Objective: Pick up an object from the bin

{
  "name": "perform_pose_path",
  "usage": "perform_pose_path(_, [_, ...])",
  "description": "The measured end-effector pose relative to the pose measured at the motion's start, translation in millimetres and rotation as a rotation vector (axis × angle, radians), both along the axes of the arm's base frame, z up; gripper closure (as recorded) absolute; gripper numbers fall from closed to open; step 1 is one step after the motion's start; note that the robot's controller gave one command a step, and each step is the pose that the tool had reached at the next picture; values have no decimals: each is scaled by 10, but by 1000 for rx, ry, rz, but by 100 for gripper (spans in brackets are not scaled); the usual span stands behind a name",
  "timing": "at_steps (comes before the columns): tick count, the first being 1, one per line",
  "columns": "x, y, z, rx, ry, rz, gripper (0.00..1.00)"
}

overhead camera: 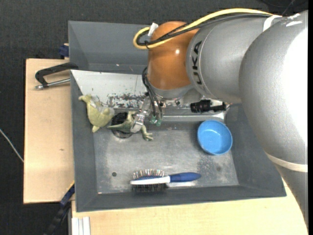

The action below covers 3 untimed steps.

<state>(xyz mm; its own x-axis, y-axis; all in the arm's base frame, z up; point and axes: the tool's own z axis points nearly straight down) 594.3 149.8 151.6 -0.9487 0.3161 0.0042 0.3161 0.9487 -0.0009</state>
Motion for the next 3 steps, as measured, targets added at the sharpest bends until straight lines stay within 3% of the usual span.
perform_pose_path(1, [-109, -152, 160, 0, -4, -11, 100])
perform_pose_path(2, [-109, -394, 159, -1, -4, -6, 100])
perform_pose_path(3, [-215, -339, 926, 3, -16, 7, 100])
